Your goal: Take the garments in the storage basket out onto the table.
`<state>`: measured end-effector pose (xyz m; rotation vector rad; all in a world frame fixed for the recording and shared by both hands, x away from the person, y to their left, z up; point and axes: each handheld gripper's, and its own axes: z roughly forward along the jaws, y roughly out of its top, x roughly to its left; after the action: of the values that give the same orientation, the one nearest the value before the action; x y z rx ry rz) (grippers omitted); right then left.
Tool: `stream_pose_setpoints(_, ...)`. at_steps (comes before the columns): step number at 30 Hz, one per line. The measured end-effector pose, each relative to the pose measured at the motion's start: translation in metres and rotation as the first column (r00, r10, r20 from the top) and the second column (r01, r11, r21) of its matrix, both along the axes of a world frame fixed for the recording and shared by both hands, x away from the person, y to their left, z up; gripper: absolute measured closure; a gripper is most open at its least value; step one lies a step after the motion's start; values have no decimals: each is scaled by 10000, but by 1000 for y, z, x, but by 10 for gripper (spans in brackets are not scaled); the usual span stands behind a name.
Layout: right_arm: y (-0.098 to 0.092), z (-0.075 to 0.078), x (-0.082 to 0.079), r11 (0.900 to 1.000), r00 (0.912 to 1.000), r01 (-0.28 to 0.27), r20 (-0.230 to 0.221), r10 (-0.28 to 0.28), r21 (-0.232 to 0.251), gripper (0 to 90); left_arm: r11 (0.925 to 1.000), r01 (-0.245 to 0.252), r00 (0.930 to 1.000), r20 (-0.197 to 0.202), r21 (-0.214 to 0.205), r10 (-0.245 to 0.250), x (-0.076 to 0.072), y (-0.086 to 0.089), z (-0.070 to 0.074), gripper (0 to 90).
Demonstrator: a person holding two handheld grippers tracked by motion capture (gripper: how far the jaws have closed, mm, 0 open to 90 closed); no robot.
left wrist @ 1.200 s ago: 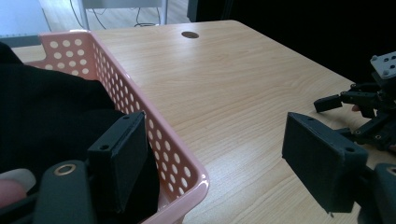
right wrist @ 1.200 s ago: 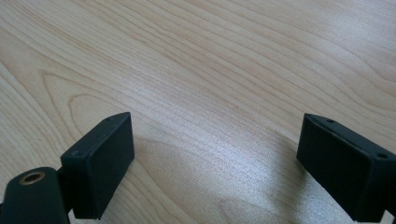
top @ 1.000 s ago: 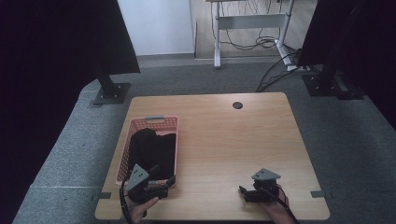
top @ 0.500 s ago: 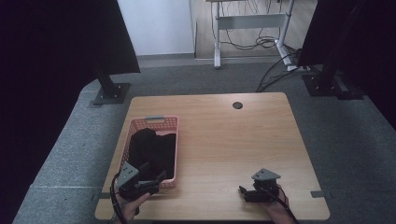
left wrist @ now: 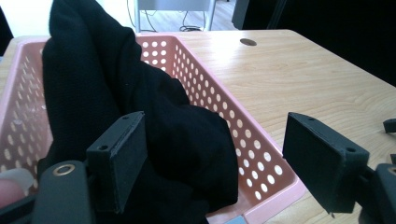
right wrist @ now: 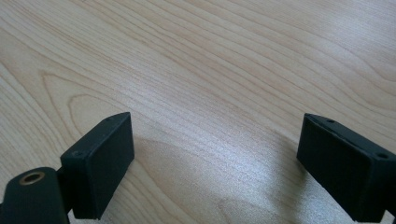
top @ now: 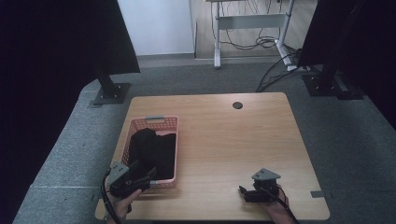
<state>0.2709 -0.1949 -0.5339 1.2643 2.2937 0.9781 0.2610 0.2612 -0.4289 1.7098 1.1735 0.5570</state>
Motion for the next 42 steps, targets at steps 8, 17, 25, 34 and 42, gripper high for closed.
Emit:
stream_pose_setpoints(8,0,0,0,10000,10000,1,-1,-1,1,105,9992,-388,9992,-115,-25,388,3,13,-2,219)
stream_pose_setpoints(17,0,0,0,10000,10000,1,2,-1,-2,105,9984,-564,9981,-241,12,564,6,17,-5,219)
stream_pose_setpoints(25,0,0,0,10000,10000,4,2,-4,-2,105,9968,-802,9962,-349,-21,801,8,24,-8,219)
stream_pose_setpoints(34,0,0,0,10000,10000,-15,0,15,4,105,9917,-1285,9906,-466,-20,1282,11,32,-11,220)
stream_pose_setpoints(42,0,0,0,10000,10000,-14,5,14,-3,106,9889,-1485,9862,-732,11,1482,17,37,-15,220)
